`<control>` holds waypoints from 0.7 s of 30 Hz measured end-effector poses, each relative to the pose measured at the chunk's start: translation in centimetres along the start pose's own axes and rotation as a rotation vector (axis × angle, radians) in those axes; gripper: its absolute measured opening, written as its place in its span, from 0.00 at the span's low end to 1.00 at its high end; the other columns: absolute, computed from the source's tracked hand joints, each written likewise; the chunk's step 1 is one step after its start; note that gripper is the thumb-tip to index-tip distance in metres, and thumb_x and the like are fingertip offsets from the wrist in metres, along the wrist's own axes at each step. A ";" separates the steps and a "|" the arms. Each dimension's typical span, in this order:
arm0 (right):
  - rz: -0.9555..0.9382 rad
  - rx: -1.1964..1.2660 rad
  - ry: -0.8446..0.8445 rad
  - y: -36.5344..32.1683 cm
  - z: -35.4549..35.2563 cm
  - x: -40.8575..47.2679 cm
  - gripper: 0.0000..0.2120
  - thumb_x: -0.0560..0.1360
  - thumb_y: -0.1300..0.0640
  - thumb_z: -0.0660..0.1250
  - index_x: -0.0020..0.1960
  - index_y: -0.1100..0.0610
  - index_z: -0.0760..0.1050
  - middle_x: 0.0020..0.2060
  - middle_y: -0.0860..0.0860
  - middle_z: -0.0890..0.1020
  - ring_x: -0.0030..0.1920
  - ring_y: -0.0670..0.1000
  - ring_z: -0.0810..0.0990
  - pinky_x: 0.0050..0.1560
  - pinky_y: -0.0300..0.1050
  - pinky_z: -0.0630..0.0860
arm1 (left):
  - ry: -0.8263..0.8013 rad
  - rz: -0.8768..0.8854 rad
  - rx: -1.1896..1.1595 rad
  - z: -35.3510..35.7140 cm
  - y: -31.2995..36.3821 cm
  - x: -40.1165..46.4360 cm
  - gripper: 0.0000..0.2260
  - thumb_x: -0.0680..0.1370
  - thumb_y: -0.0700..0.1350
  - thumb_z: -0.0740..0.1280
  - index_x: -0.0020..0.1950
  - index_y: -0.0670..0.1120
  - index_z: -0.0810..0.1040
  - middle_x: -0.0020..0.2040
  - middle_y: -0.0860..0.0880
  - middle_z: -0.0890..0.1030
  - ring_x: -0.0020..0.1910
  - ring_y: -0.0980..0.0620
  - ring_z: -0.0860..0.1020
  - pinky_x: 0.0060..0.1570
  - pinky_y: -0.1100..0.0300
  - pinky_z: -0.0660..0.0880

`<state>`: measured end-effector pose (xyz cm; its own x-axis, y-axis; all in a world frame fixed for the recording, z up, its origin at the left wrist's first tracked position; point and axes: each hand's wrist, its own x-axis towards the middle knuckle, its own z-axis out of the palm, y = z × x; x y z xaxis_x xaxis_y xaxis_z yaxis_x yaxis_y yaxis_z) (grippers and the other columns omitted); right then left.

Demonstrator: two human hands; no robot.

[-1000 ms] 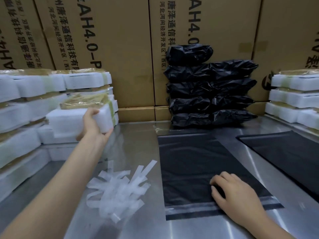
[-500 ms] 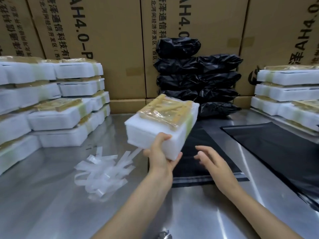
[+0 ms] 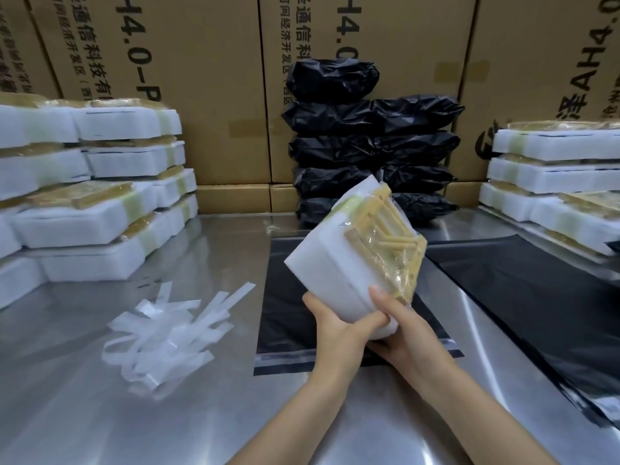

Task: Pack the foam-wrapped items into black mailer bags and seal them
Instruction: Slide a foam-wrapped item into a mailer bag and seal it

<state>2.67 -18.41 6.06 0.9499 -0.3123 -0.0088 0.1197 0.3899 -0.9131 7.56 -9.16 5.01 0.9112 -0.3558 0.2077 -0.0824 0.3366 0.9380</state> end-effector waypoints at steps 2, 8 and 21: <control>0.006 0.084 -0.029 -0.3 -0.2 0.1 0.27 0.69 0.50 0.73 0.66 0.55 0.73 0.58 0.57 0.82 0.58 0.57 0.81 0.57 0.53 0.77 | -0.018 0.012 0.004 0.3 -0.1 -0.1 0.29 0.61 0.46 0.76 0.52 0.53 0.61 0.53 0.48 0.78 0.47 0.60 0.81 0.40 0.68 0.77; -0.072 0.380 0.109 -2.0 -2.2 1.0 0.23 0.67 0.52 0.72 0.60 0.56 0.78 0.51 0.57 0.84 0.48 0.57 0.84 0.43 0.49 0.81 | -0.346 0.074 0.416 -0.9 0.3 0.7 0.30 0.66 0.55 0.75 0.63 0.59 0.65 0.55 0.61 0.78 0.55 0.66 0.76 0.54 0.63 0.75; -0.143 0.525 0.239 -3.5 -4.4 0.0 0.16 0.72 0.50 0.64 0.56 0.53 0.81 0.50 0.54 0.83 0.50 0.58 0.82 0.51 0.49 0.77 | -0.298 0.082 1.225 -6.7 0.8 3.5 0.21 0.69 0.62 0.72 0.59 0.56 0.79 0.60 0.60 0.75 0.61 0.59 0.73 0.55 0.62 0.71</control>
<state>0.96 -23.58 7.46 0.8300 -0.5557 -0.0480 0.4258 0.6869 -0.5889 13.39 -4.24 4.65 0.7728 -0.6080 0.1820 -0.5985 -0.6028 0.5276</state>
